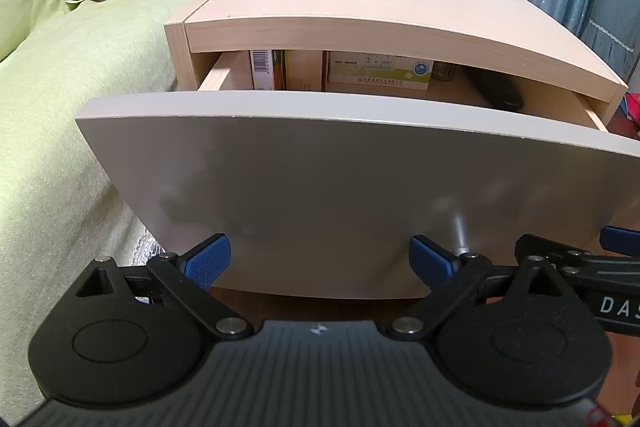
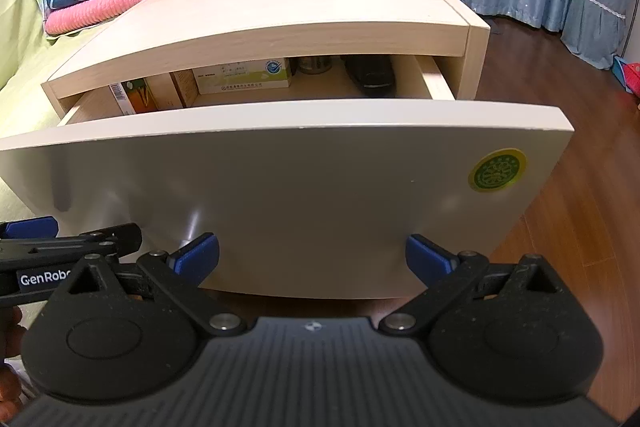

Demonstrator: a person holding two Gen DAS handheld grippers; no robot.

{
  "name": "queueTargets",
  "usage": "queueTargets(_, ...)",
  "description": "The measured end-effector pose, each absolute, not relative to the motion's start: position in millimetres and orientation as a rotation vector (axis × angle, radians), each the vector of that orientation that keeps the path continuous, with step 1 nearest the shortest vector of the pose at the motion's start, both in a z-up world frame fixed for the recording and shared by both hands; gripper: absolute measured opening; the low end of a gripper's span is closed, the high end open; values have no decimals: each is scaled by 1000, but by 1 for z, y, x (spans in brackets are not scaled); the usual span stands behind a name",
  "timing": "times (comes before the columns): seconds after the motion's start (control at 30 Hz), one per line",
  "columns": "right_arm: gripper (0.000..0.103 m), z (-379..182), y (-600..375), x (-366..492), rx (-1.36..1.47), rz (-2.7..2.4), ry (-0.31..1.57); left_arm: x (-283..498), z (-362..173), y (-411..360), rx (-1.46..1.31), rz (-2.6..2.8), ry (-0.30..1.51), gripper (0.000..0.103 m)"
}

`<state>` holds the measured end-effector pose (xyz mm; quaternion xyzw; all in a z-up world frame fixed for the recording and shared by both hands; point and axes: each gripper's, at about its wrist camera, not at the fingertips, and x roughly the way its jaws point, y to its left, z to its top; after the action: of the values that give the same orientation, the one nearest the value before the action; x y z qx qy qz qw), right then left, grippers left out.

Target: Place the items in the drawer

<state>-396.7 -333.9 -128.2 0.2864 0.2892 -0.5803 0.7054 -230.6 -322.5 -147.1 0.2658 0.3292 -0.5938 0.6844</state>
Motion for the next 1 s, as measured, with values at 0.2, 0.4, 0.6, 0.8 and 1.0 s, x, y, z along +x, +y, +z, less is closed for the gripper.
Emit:
queueTargets(0.2,99,-128,-337,-396,634,-1292,642,-230,-147,-326,588,-1329,739,97)
queueTargets(0.4,100,-129,-340,-395,633,-1294,637,-231,-148,-330,591,-1331,741,97)
queueTargets(0.6,100,-128,-342,-395,629,-1299,633,-232,-147,-334,591,-1329,740,97)
queueTargets(0.8,101,-128,-344,-395,630,-1301,629,-231,-148,-336,588,-1330,742,97)
queueTargets(1.0,101,-128,-346,-395,625,-1304,628,-231,-148,-338,588,-1331,741,97)
